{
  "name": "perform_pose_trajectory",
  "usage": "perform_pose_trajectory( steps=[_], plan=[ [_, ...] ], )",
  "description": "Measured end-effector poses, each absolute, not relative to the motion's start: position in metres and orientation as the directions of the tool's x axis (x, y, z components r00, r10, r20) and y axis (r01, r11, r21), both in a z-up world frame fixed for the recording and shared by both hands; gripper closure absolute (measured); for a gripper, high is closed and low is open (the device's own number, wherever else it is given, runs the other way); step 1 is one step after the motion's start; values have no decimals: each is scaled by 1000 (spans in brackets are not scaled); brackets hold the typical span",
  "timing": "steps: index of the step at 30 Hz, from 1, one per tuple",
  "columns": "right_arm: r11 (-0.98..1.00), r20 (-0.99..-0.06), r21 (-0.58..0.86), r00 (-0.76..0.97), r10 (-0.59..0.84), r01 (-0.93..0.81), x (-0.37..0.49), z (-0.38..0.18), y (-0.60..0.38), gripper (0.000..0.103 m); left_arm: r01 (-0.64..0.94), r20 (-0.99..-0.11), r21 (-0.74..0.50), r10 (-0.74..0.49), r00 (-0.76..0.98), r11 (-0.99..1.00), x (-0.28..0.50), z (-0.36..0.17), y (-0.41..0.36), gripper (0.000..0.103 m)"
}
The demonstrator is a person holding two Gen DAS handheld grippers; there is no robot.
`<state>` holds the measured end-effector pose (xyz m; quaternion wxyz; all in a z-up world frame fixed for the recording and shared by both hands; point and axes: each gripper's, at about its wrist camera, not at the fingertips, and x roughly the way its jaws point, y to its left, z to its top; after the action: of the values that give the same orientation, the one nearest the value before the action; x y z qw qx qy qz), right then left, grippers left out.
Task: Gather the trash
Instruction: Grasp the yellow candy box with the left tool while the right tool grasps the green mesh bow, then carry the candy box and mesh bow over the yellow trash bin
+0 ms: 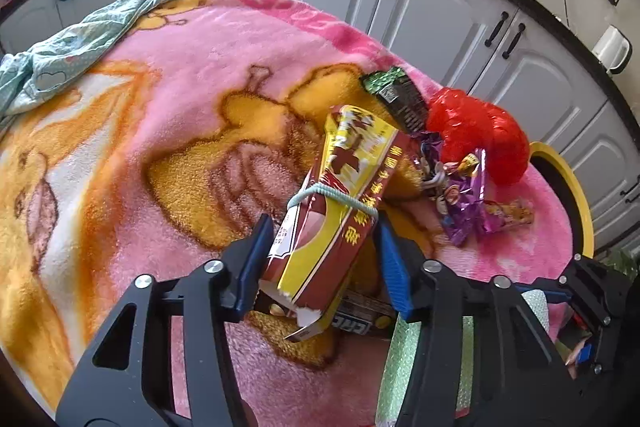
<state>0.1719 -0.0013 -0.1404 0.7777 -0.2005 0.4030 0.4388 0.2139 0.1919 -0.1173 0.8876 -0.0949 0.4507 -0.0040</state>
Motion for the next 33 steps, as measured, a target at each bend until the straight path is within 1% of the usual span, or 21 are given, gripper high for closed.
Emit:
perform_pose_trajectory(
  steps=[2,3,21,33],
  plan=[
    [544,-795,56,292,532,-837,170,-136,-7,29,-75,-787,-196,-111,607,978,210,-113,192,70],
    [547,-790,67,291,540,-834,169,-133,-10,29,-77,-780,-202,-113,616,976,208,-110,192,70],
    [621,-716,104,375,589,-777,163,-85,-63,30,-54,-692,-210,-109,713,976,169,-60,172,71],
    [716,-652,79,507,564,-694,167,-44,-125,30,13,-647,-202,-144,749,979,162,-32,138,71]
  ],
)
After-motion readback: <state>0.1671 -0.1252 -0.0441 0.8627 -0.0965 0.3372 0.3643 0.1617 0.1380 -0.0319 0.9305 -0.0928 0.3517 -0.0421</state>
